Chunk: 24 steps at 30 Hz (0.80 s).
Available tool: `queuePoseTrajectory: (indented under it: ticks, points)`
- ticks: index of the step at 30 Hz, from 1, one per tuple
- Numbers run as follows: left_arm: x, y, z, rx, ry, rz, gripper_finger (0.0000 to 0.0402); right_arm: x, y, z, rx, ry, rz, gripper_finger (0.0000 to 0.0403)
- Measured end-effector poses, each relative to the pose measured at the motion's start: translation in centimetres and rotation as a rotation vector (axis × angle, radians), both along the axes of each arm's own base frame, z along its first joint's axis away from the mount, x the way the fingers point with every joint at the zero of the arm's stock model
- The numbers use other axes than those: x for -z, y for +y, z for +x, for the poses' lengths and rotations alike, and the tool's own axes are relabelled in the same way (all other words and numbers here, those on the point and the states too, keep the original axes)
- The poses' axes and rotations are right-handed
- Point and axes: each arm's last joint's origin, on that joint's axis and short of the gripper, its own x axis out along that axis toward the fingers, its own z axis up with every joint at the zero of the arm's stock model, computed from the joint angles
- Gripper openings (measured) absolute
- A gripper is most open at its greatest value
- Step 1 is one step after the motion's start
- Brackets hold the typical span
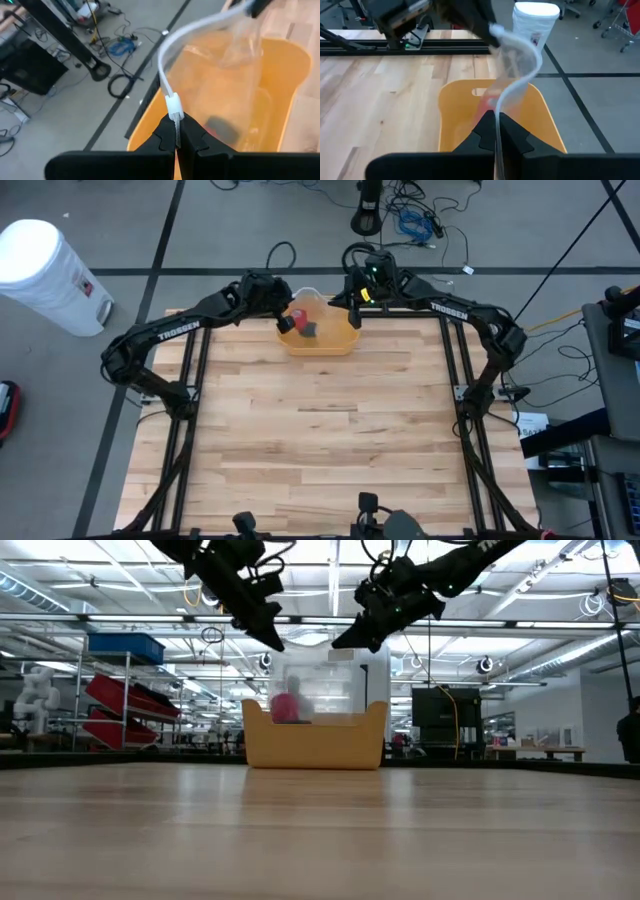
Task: Roll bandage
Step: Put the transparent zip bag with the rolled bandages into the yellow bin
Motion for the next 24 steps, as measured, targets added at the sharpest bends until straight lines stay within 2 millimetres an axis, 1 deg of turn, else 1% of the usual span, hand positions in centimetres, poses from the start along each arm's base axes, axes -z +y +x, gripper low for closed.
queuePoseTrajectory:
  ticks: [4, 9, 16, 20, 24]
  points:
    - [1.2, 0.7, 0.7, 0.000, 0.022, -0.019, 0.0002, 0.5, -0.6, 0.1, 0.018, -0.003, 0.008, 0.0000]
    - [2.5, 1.4, 1.2, -0.008, 0.052, -0.041, 0.0003, 0.7, -1.4, -0.5, 0.048, 0.004, 0.028, 0.0000]
    - [2.7, 2.1, 0.9, -0.043, 0.057, -0.033, 0.0028, 0.8, -2.5, -1.4, 0.089, 0.008, 0.036, 0.0000]
    - [2.6, 2.6, 0.6, -0.070, 0.053, -0.021, 0.0035, 0.8, -3.0, -1.9, 0.116, 0.000, 0.052, 0.0001]
    - [2.6, 2.7, 0.5, -0.071, 0.050, -0.020, 0.0036, 0.8, -3.1, -2.0, 0.125, 0.003, 0.069, 0.0023]
